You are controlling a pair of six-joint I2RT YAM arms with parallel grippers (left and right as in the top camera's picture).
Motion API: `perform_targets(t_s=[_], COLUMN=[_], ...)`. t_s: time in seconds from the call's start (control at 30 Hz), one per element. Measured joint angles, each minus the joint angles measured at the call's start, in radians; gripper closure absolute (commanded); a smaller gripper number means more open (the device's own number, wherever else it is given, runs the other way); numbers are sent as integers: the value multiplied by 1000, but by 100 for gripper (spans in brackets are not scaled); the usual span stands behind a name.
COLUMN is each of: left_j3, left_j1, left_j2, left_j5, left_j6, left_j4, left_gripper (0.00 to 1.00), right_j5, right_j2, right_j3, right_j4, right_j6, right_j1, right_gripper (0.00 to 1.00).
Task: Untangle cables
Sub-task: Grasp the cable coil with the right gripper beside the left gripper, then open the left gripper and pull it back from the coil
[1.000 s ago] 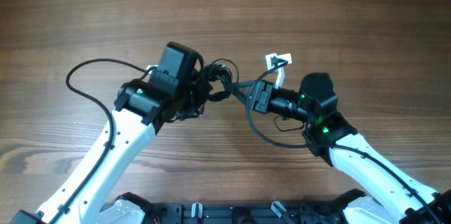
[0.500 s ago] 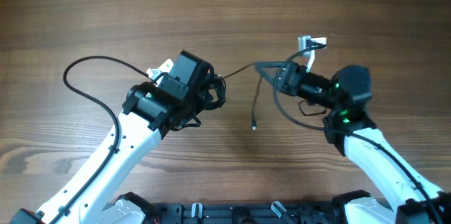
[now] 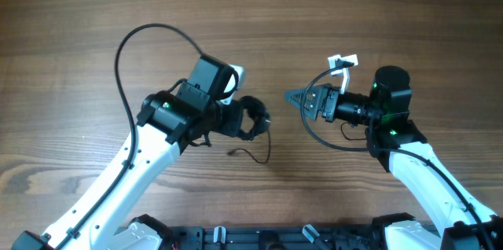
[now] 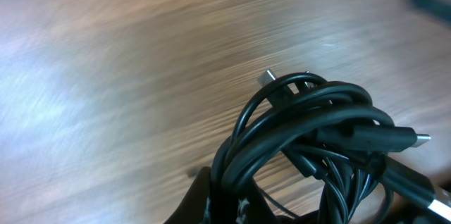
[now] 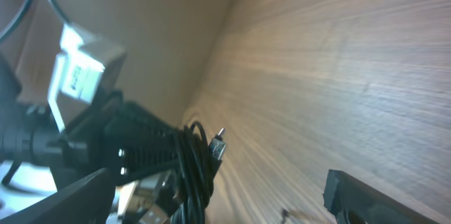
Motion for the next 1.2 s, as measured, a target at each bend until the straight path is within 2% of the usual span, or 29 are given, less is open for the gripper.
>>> perform_targets(t_s=[0.03, 0.17, 0.2, 0.33, 0.4, 0.43, 0.47, 0.53, 0.57, 0.6, 0.73, 0.87, 0.97, 1.07, 1.2], left_j3=[0, -1, -1, -2, -2, -2, -2, -2, -2, -2, -2, -2, -2, -2, -2], left_j1=[0, 0, 0, 0, 0, 0, 0, 5, 5, 5, 11, 64, 79, 64, 39], left_j2=[0, 0, 0, 0, 0, 1, 1, 1, 1, 1, 1, 1, 1, 5, 63], left_j5=[48, 131, 154, 226, 237, 240, 240, 243, 247, 249, 245, 198, 210, 219, 225], left_j6=[64, 143, 154, 180, 184, 186, 188, 182, 175, 168, 38, -247, -387, -460, -569], left_j4=[34, 96, 113, 153, 153, 153, 153, 164, 169, 172, 172, 169, 164, 164, 194], left_gripper=[94, 93, 93, 91, 90, 85, 76, 59, 12, 0, 0, 0, 23, 34, 57], right_j5=[-24, -74, -91, -110, -110, -104, -90, -31, -8, 21, 116, 158, 170, 174, 174], right_j2=[0, 0, 0, 0, 0, 0, 0, 0, 0, 0, 0, 0, 0, 0, 0], right_j3=[0, 0, 0, 0, 0, 0, 0, 0, 0, 0, 0, 0, 0, 0, 0], right_j4=[0, -1, -1, 0, 1, -1, -1, -5, -6, -7, 5, 53, 97, 126, 174], right_j6=[-11, -48, -61, -82, -87, -87, -84, -86, -80, -74, 10, 113, 207, 307, 381], right_j1=[0, 1, 5, 73, 99, 114, 122, 125, 127, 129, 132, 132, 132, 132, 132], right_gripper=[18, 22, 28, 65, 78, 87, 94, 96, 96, 96, 96, 96, 96, 96, 96])
